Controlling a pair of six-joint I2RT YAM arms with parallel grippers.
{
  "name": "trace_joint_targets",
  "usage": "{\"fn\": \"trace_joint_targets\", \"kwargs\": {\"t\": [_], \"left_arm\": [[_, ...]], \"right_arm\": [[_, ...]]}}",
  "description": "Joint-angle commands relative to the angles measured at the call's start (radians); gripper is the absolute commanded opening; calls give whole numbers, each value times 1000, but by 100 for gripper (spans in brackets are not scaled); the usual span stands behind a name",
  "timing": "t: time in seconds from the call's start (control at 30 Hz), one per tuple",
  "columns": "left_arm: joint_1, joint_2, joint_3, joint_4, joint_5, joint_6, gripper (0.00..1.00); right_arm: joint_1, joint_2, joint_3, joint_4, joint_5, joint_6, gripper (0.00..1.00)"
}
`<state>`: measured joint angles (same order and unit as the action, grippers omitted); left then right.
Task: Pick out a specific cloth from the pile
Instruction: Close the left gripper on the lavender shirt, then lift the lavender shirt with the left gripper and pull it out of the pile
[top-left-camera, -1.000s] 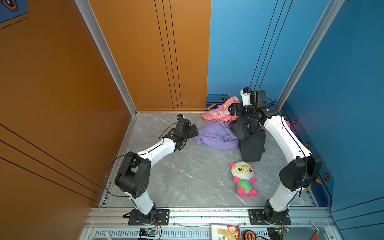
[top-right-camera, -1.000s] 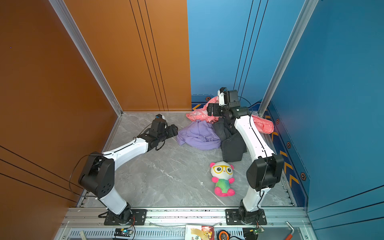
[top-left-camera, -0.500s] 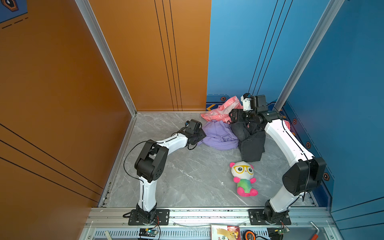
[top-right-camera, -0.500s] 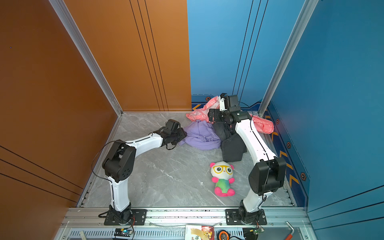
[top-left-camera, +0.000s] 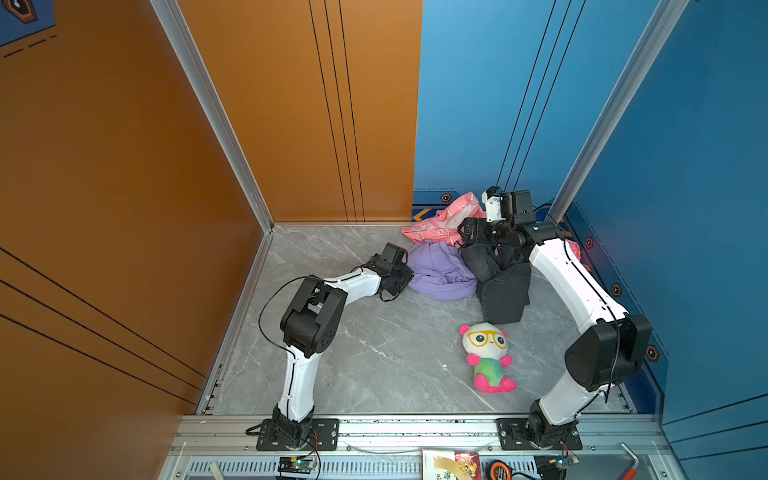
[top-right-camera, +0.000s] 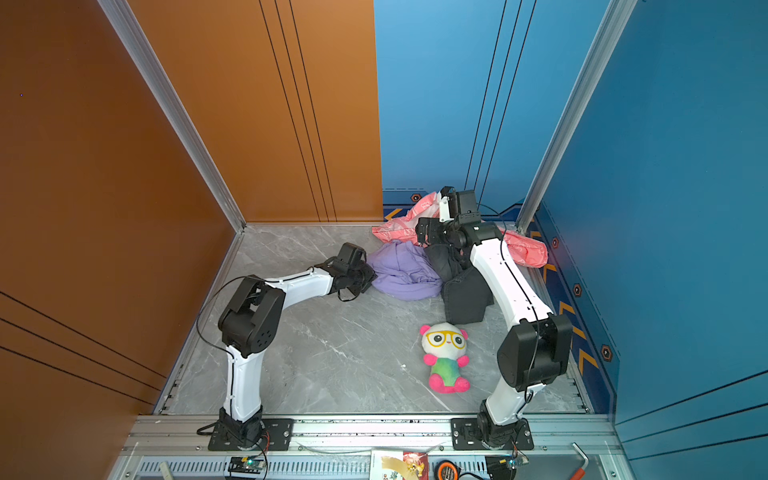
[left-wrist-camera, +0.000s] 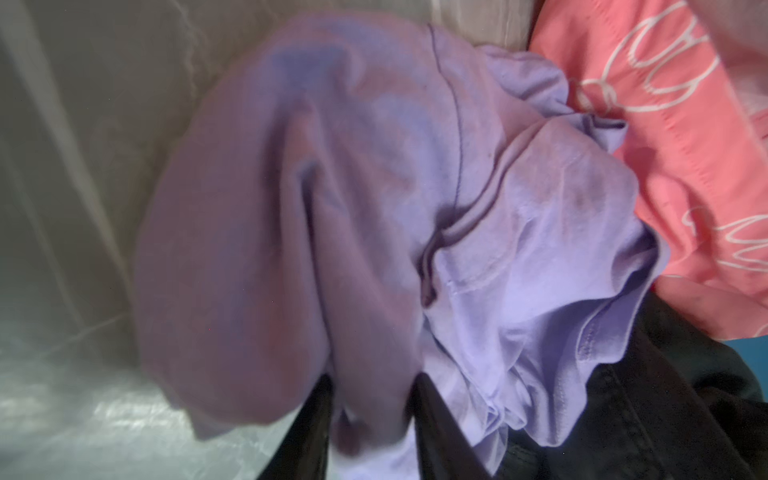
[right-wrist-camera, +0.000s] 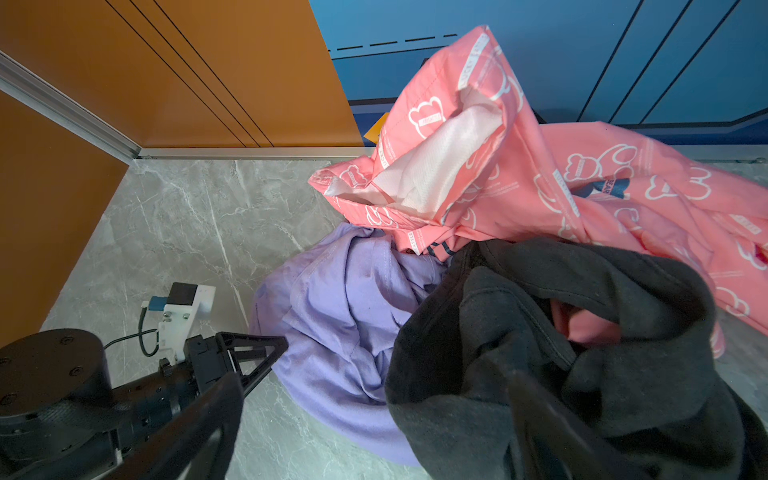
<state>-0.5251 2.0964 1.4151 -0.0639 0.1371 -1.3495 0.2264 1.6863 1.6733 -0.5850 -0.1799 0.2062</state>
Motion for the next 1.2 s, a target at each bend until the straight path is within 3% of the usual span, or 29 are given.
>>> {"fn": "trace_joint_targets", "kwargs": {"t": [0.0, 0.17, 0.53, 0.83, 1.17], "left_arm": [[-3, 19, 29, 17, 26, -20, 18], [4, -3, 62, 17, 14, 48, 0], [2, -138, 172, 16, -42, 306, 0], [-28, -201, 366, -74, -61, 521, 0], [-44, -308, 537, -216, -154, 717, 0]], "right_arm": [[-2, -21, -4, -12, 13, 9, 100], [-3, -20, -6, -12, 20, 7, 100], [-9, -40, -59, 43, 127, 9, 100], [-30, -62, -94, 100, 225, 24, 100], [-30, -53, -110, 157, 209, 45, 100]]}}
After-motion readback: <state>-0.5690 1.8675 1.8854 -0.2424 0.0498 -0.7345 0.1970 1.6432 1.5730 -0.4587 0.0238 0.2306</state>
